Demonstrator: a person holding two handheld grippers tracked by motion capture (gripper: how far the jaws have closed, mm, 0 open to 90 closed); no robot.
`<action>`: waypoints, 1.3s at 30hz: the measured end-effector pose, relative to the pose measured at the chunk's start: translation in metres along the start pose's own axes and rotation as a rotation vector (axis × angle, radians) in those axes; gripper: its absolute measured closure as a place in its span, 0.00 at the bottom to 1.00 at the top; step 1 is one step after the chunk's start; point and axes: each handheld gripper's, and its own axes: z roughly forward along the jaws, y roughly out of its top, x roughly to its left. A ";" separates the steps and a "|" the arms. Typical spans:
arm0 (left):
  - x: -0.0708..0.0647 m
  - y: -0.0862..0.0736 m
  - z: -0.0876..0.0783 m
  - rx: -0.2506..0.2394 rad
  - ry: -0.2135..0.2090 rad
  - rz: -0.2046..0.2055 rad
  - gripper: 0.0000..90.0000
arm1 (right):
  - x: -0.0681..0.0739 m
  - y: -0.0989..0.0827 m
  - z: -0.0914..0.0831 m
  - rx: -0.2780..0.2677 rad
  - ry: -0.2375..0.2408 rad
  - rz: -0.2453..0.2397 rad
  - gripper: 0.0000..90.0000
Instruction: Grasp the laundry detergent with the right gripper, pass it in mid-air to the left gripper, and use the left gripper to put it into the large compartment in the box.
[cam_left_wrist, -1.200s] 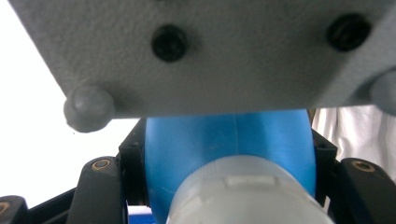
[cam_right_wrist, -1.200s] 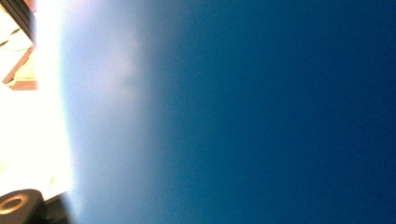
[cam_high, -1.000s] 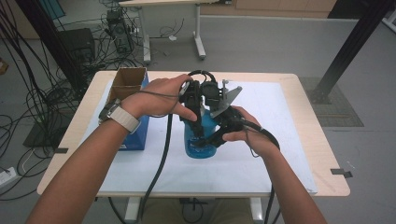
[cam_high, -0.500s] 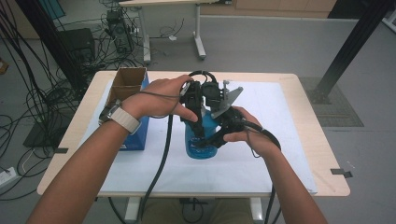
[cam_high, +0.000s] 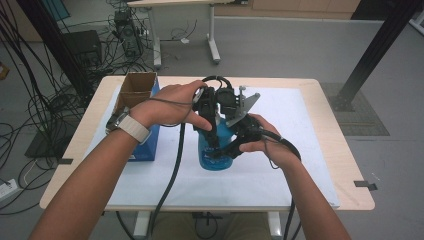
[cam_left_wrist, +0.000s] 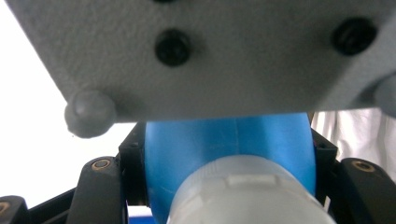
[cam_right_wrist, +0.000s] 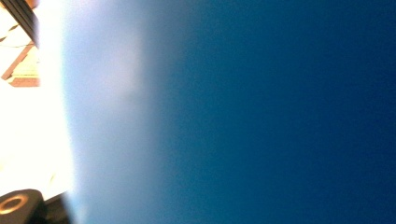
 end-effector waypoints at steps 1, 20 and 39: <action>0.000 0.000 0.000 0.000 -0.001 0.000 0.42 | 0.000 0.000 0.000 0.001 -0.001 0.001 0.49; 0.001 -0.002 0.000 -0.006 -0.002 -0.005 0.42 | -0.001 0.001 0.001 -0.003 0.002 -0.002 0.49; 0.000 -0.003 -0.001 -0.009 -0.002 -0.009 0.42 | -0.001 0.002 0.001 -0.003 0.004 -0.001 0.49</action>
